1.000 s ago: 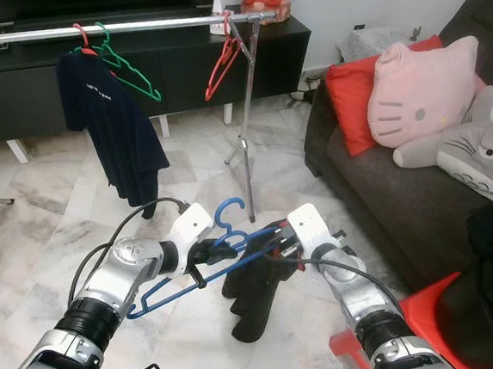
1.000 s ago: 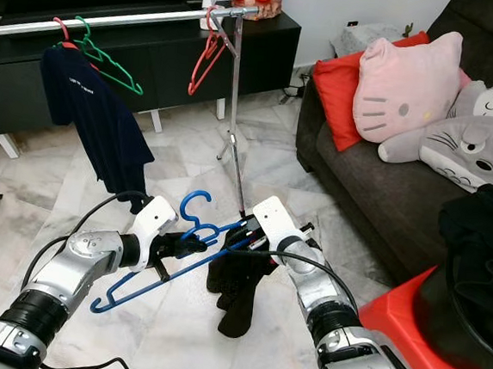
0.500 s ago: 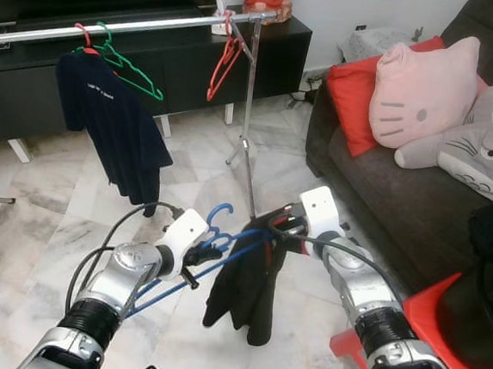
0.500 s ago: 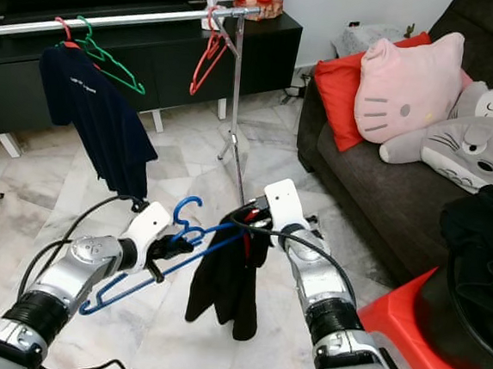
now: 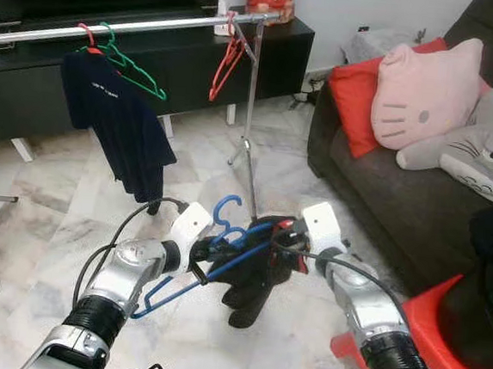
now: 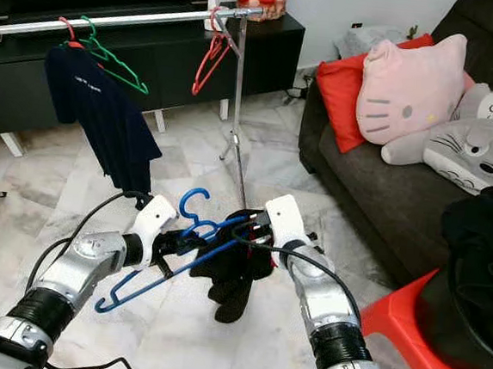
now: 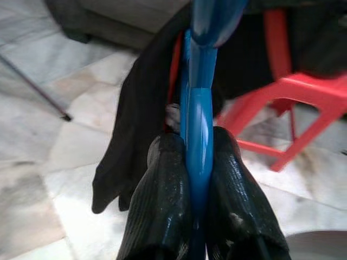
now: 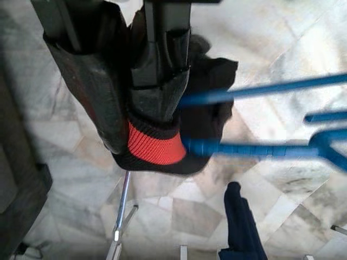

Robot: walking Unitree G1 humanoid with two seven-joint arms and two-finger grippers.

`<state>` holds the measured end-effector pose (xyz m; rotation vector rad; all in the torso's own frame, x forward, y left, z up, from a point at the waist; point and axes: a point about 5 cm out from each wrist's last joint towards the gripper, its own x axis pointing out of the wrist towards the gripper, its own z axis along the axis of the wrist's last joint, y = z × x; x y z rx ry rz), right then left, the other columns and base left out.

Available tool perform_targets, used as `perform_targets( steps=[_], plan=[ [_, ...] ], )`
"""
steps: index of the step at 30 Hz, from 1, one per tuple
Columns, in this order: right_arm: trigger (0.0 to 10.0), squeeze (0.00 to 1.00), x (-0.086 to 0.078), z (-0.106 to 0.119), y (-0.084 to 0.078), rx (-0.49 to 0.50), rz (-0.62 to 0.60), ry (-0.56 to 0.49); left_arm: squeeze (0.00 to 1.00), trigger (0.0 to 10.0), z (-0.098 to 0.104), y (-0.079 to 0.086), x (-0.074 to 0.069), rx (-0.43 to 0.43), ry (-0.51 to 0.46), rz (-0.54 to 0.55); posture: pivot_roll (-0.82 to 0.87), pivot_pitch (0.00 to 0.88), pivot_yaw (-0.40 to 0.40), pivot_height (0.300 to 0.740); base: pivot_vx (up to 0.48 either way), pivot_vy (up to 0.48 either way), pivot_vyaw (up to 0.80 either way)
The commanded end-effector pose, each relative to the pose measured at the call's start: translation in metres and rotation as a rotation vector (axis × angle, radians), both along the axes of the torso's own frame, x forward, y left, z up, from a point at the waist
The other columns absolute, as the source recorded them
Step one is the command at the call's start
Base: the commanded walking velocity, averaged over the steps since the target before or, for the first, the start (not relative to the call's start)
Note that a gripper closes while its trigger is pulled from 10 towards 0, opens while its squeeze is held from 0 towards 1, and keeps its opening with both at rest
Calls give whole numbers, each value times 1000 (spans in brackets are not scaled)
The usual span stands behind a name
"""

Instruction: Hang hanger

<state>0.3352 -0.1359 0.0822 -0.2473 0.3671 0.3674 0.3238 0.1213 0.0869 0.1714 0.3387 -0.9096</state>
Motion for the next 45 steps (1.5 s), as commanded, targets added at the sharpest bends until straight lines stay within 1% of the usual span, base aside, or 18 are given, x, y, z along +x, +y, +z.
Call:
perform_targets(
  steps=[1, 4, 5, 8, 11, 13, 17, 18, 23, 27, 32, 33, 36, 39, 45],
  plan=[
    [10000, 0, 6, 11, 1, -19, 17, -47, 0, 10000, -1, 0, -4, 2, 22, -35, -59, 40, -3, 740, 0, 0, 0],
    [10000, 0, 13, 17, -5, -85, 7, -74, 0, 10000, -2, 5, -8, 18, 52, -76, -59, 40, -3, 740, 0, 0, 0],
    [10000, 0, 14, 18, -6, -91, 5, -77, 0, 10000, -2, 6, -9, 20, 56, -81, -59, 40, -3, 740, 0, 0, 0],
    [10000, 0, 18, 23, -8, -90, -3, -86, 0, 10000, -3, 8, -10, 22, 66, -81, -59, 40, -3, 740, 0, 0, 0],
    [10000, 0, 19, 27, -4, -84, 8, -92, 0, 10000, -2, 9, -9, 27, 55, -61, -56, 42, -3, 740, 0, 0, 0],
    [10000, 0, 18, 27, 0, -73, 20, -92, 0, 10000, -3, 8, -6, 43, 32, -37, -56, 42, -3, 740, 0, 0, 0],
    [10000, 0, 15, 26, 7, -56, 30, -86, 0, 10000, -2, 9, 5, 83, -15, 86, -56, 44, -5, 740, 0, 0, 0],
    [10000, 0, 13, 25, 8, -52, 32, -85, 0, 10000, -2, 9, 6, 76, -18, 105, -56, 44, -5, 740, 0, 0, 0],
    [10000, 0, 8, 23, 9, -48, 43, -77, 0, 10000, 1, 5, 7, 67, -32, 100, -56, 44, -5, 740, 0, 0, 0],
    [10000, 0, 5, 26, 11, -48, 64, -80, 0, 10000, -2, 2, 6, 62, -23, 97, -64, 47, -6, 740, 0, 0, 0],
    [10000, 0, 3, 39, 14, -54, 112, -115, 0, 10000, -5, -1, 6, 70, -5, 94, -69, 48, -4, 740, 0, 0, 0],
    [10000, 0, 3, 45, 14, -58, 119, -126, 0, 10000, -8, 0, 7, 108, -6, 102, -70, 48, -2, 740, 0, 0, 0],
    [10000, 0, 5, 54, 14, -51, 117, -139, 0, 10000, -11, 0, 8, 164, -9, 103, -70, 48, -2, 740, 0, 0, 0],
    [10000, 0, 3, 59, 17, -48, 129, -142, 0, 10000, -10, -2, 9, 147, -13, 125, -74, 49, -2, 740, 0, 0, 0],
    [10000, 0, 1, 58, 19, -49, 134, -130, 0, 10000, -9, 2, 16, 195, -49, 203, -69, 48, -4, 740, 0, 0, 0]
  ],
)
